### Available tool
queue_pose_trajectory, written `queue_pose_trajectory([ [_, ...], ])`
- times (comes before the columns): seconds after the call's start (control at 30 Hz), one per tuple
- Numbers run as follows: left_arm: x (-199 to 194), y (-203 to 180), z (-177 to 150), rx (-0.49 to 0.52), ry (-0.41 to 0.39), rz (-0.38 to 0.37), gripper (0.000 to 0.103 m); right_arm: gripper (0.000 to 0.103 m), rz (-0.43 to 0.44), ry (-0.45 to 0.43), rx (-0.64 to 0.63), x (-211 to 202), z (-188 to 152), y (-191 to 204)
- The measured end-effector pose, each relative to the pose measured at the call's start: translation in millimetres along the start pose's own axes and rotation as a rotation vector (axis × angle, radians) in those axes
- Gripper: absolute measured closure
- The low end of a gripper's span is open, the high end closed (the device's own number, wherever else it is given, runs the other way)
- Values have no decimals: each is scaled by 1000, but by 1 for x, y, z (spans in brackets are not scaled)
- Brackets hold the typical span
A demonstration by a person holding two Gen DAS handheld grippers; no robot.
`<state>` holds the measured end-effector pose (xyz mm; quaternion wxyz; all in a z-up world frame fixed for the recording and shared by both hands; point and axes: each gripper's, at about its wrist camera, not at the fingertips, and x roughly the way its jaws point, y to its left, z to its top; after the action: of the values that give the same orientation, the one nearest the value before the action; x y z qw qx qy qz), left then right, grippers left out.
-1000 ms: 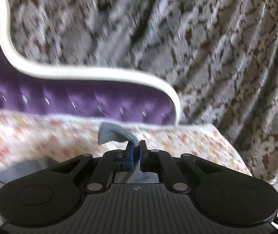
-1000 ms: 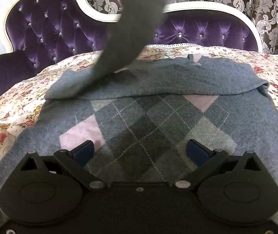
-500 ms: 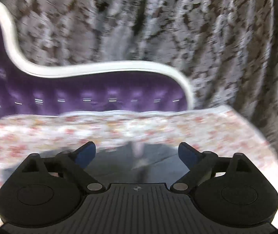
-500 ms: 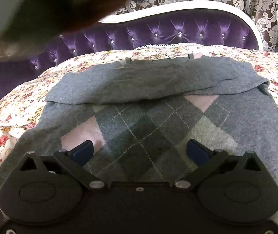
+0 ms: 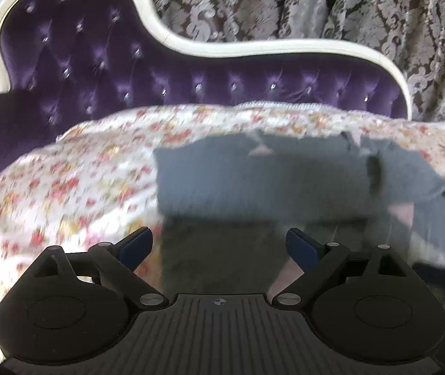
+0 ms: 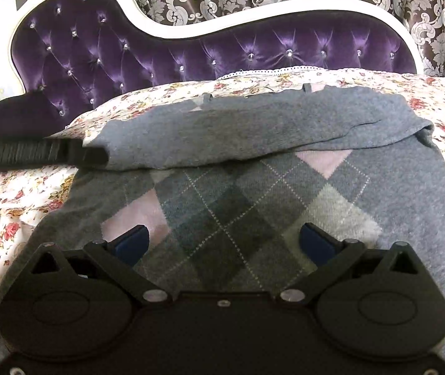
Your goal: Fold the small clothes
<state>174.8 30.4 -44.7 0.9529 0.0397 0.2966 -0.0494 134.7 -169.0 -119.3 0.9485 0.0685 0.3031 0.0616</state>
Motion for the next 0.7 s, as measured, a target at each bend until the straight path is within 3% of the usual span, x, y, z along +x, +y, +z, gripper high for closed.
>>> queue_pose_trajectory([
  [0.33,15,19,-31,-132,78,-4,10,0,-30,55,-93,5,4,11],
  [0.47,10,21,-38,-135,65,0,10,1,43,65,-62,-1,12,2],
  [0.57,10,18,-38,-119,74,5,9,20,86,53,10,-12,24,-16],
  [0.7,14,16,-39,-102,82,5,5,22,39,-47,31,-28,49,-47],
])
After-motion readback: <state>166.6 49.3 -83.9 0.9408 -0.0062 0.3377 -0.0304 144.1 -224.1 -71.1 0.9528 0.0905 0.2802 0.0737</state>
